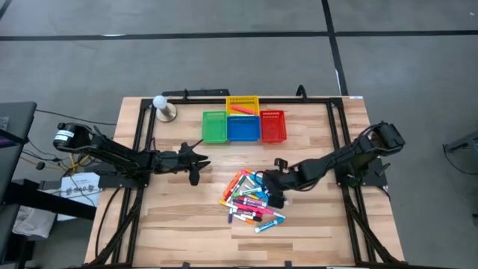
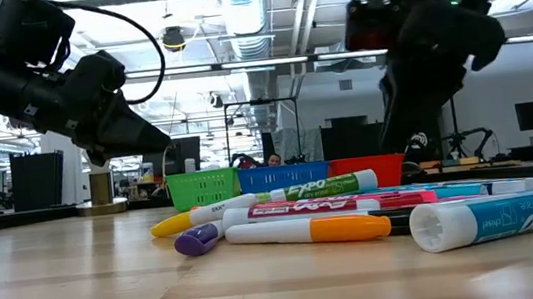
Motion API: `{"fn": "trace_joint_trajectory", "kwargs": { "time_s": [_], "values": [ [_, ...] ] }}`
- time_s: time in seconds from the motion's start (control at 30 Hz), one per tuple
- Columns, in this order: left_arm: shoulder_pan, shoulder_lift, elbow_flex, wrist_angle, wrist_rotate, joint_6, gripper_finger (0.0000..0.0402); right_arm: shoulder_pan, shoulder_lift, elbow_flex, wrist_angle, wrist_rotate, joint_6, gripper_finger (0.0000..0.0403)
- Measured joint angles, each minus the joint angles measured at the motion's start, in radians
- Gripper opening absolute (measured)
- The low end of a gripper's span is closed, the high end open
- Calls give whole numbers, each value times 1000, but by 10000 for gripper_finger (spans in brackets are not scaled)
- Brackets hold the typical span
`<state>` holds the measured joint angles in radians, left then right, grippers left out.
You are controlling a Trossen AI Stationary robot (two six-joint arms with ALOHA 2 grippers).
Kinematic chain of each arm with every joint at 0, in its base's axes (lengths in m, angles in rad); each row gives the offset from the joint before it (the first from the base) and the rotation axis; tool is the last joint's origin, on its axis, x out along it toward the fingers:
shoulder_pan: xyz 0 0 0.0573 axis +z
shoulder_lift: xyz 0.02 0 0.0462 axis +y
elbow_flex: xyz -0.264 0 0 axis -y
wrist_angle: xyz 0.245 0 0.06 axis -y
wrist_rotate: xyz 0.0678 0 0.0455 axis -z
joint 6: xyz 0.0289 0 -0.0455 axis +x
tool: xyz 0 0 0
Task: Pick & Place Markers
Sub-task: Put the top large blue highlighter pen into the yellow bin
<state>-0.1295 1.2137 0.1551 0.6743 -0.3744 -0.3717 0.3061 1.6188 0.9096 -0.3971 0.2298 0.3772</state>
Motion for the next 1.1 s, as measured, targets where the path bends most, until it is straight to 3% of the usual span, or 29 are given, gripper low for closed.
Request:
{"fn": "trace_joint_trajectory", "kwargs": {
  "time_s": [0.23,1.1],
  "values": [
    [0,0,-1,0,0,0,108,-45,41,29,-35,-123,-12,107],
    [0,0,-2,0,1,0,108,-53,39,28,-51,-118,-19,107]
  ]
}}
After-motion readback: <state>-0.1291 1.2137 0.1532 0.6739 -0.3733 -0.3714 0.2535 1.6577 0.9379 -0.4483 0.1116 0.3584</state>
